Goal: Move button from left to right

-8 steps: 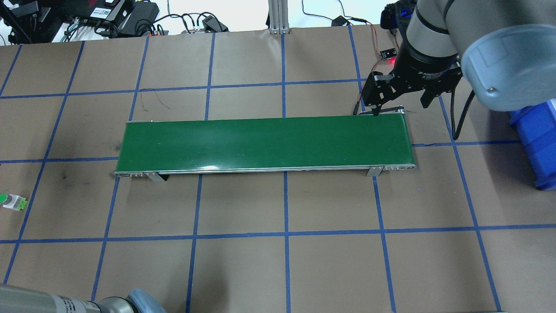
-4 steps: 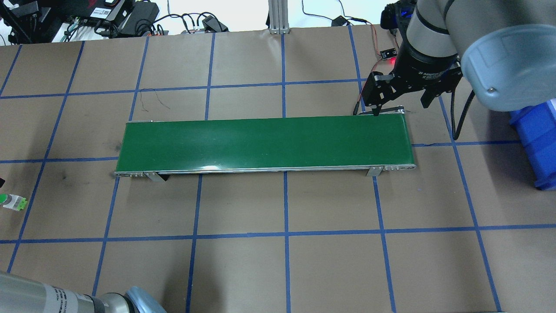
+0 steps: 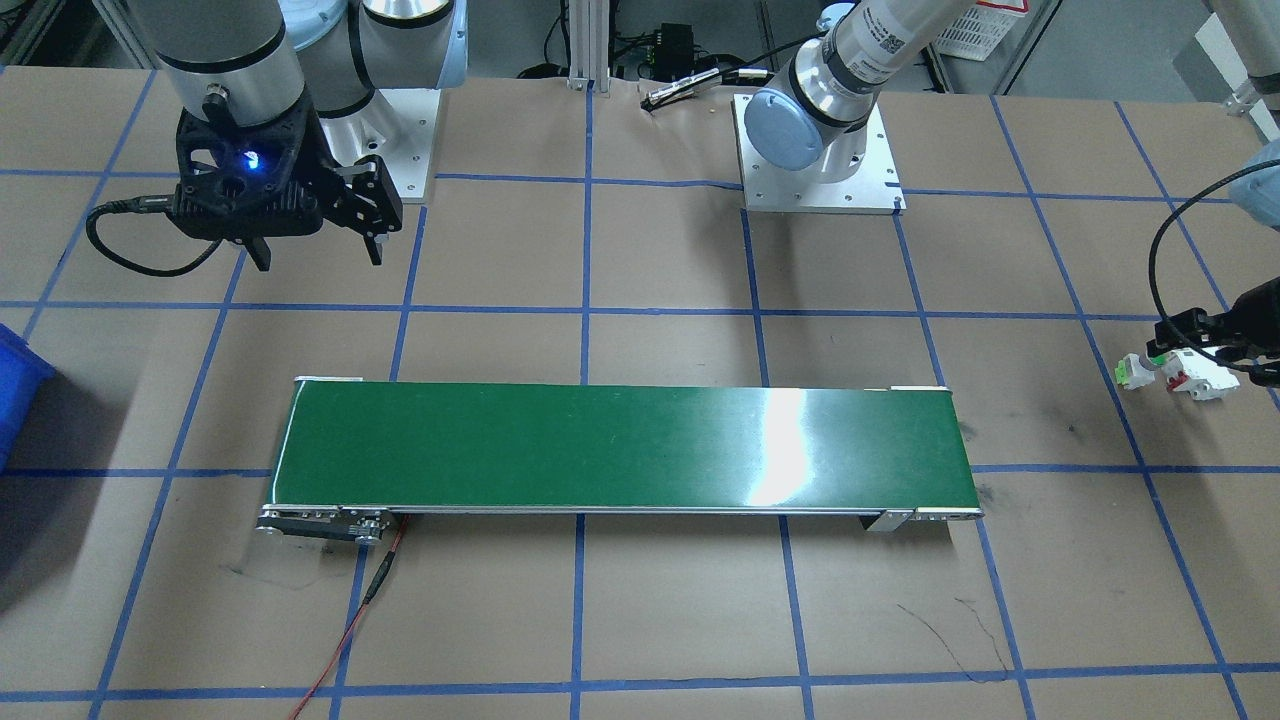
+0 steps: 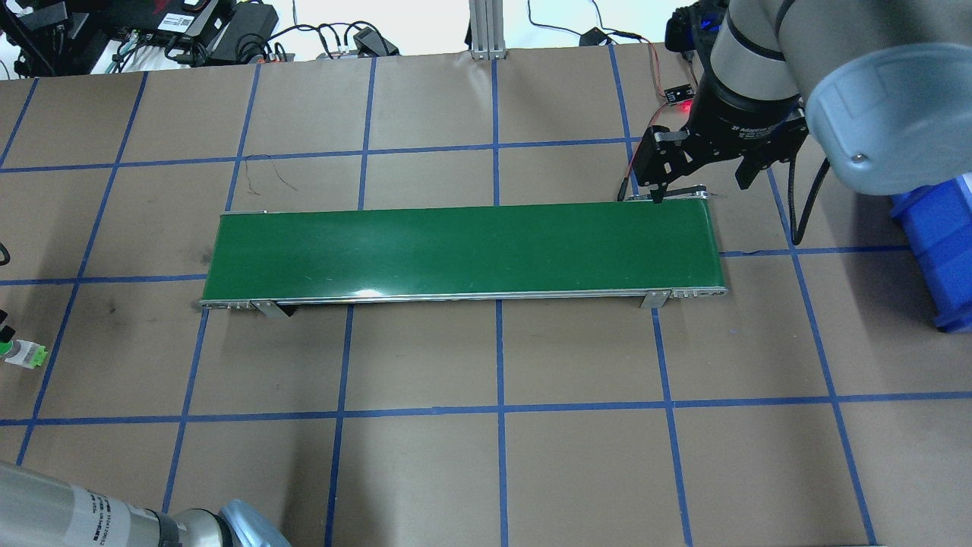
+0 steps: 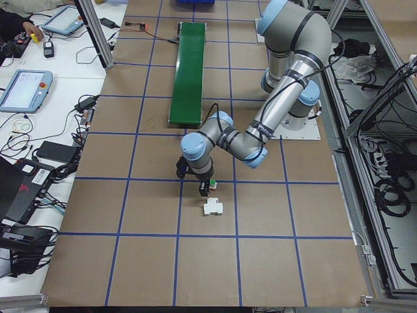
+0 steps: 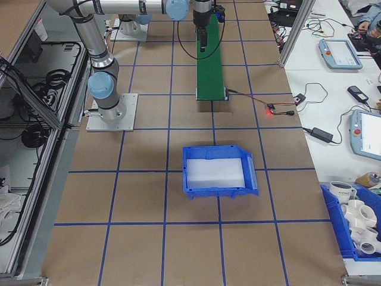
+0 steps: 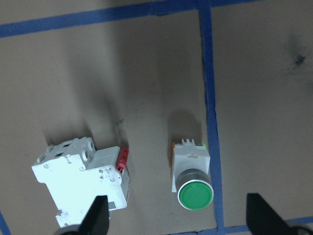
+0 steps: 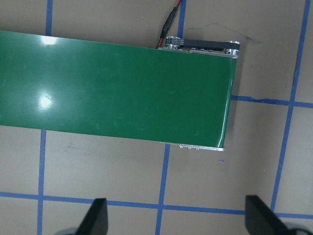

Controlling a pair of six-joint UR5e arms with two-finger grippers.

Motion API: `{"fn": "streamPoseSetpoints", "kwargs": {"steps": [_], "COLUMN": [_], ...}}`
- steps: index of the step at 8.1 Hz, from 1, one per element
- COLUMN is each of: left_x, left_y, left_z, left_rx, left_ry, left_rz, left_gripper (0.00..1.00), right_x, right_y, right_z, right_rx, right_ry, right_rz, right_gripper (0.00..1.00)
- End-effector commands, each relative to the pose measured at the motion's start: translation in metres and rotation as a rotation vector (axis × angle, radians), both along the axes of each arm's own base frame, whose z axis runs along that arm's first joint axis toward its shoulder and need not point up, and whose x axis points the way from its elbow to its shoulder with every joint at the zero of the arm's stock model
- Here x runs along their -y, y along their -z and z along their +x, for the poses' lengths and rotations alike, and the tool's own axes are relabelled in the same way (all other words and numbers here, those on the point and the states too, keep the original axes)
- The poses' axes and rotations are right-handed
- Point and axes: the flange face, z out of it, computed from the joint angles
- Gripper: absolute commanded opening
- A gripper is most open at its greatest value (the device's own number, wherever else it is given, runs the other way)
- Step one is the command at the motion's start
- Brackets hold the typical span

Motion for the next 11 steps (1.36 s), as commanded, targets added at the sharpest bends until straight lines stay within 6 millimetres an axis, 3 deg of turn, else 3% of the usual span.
{"fn": "streamPoseSetpoints", "kwargs": {"steps": [1, 10, 11], "left_x": [-0.007, -0.011, -0.011], "left_y": [0.018, 0.055, 0.056], "left_z": [-0.008, -0.012, -0.012], "left_rx": [-0.024, -0.070, -0.064], "left_ry": [-0.005, -0.011, -0.011], "left_rz": [0.031, 0.067, 0.067], "left_gripper": [1.00, 1.00, 0.70], "right_x": [0.000, 0.000, 0.000], "right_y": [0.000, 0.000, 0.000], "right_z": [0.000, 0.000, 0.000], "right_rx": [0.000, 0.000, 0.000], "right_ry": [0.000, 0.002, 0.002], "right_rz": [0.001, 0.001, 0.001], "right_gripper": [1.00, 1.00, 1.00]}}
